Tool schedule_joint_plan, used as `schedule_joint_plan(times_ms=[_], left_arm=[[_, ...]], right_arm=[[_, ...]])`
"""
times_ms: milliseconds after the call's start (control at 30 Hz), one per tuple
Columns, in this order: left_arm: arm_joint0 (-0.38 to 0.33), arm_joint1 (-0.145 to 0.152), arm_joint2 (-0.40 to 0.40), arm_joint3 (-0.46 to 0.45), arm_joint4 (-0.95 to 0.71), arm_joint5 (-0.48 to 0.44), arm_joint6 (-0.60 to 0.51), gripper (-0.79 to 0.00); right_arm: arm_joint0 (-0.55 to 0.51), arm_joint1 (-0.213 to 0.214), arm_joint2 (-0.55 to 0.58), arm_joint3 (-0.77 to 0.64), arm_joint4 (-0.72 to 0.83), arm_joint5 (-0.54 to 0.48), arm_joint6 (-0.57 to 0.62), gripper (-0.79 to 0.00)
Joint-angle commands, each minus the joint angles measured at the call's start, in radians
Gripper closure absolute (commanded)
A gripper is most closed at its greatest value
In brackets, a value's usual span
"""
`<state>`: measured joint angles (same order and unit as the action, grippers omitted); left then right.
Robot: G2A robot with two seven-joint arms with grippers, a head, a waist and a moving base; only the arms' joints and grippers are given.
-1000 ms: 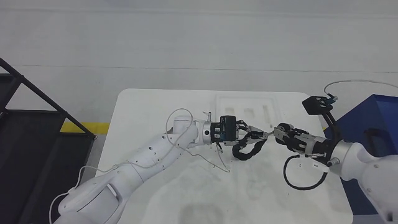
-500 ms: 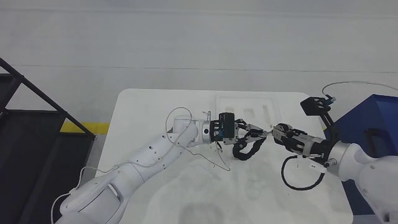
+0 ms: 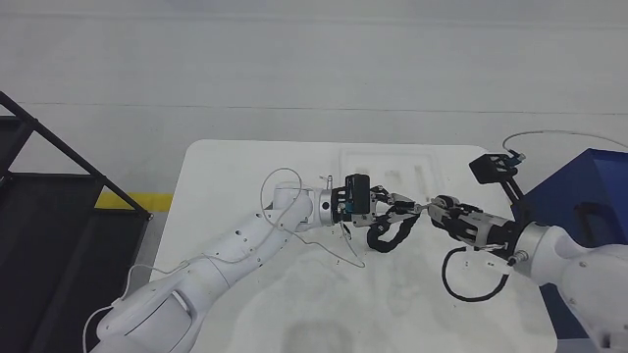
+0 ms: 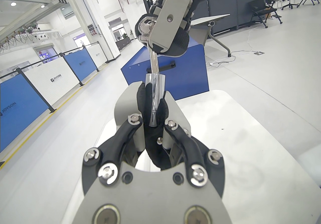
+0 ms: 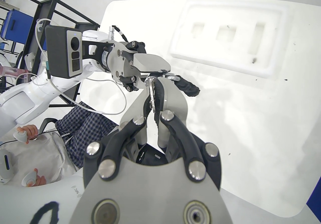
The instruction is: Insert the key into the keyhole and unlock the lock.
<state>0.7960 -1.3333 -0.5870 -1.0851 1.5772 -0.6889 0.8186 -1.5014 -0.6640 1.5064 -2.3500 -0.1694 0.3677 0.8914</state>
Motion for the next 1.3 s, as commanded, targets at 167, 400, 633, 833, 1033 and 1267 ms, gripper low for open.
schedule_joint_plan(times_ms=[167, 400, 633, 833, 1033, 1267], left_arm=[[-0.001, -0.005, -0.003, 0.003, 0.007, -0.005, -0.010, 0.000], [0.000, -0.009, -0.006, 0.001, 0.016, -0.006, -0.014, 0.000], [0.001, -0.011, -0.011, 0.001, 0.028, -0.009, -0.013, 0.000], [0.001, -0.010, -0.021, 0.001, 0.037, -0.017, -0.017, 0.000], [0.002, -0.005, -0.035, -0.007, 0.024, -0.069, -0.031, 0.000], [-0.007, -0.001, -0.057, -0.021, -0.039, -0.184, -0.063, 0.000]], right_arm=[[0.023, -0.004, -0.028, 0.000, -0.034, 0.010, 0.026, 0.000], [0.048, -0.009, -0.057, 0.000, -0.060, 0.041, 0.043, 0.000], [0.064, -0.013, -0.083, 0.000, -0.082, 0.066, 0.067, 0.000], [0.078, -0.017, -0.092, 0.000, -0.085, 0.081, 0.080, -0.579], [0.093, -0.015, -0.070, 0.000, -0.108, 0.039, 0.122, -0.785], [0.098, -0.001, -0.016, 0.000, -0.176, -0.173, 0.247, -0.785]])
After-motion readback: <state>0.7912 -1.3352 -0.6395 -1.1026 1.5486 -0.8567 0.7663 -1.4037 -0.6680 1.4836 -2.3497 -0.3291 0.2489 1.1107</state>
